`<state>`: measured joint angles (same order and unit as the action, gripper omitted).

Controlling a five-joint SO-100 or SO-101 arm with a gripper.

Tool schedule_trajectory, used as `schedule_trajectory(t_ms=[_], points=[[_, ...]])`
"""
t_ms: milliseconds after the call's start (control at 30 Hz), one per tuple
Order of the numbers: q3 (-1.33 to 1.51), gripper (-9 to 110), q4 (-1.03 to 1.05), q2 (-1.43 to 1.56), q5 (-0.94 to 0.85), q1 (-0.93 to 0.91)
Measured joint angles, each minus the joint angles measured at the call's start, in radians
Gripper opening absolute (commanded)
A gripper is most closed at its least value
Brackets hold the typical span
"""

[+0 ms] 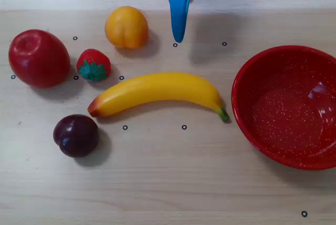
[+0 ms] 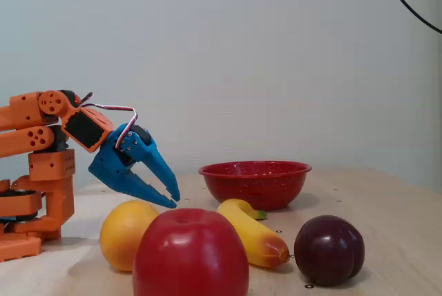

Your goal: Put the peach in the red bowl.

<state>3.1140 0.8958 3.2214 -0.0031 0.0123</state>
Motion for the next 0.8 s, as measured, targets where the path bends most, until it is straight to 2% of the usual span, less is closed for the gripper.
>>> schedule_trajectory(t_ms=[800], points=[[-0.064, 0, 0.031, -0.064, 0.002, 0.000]])
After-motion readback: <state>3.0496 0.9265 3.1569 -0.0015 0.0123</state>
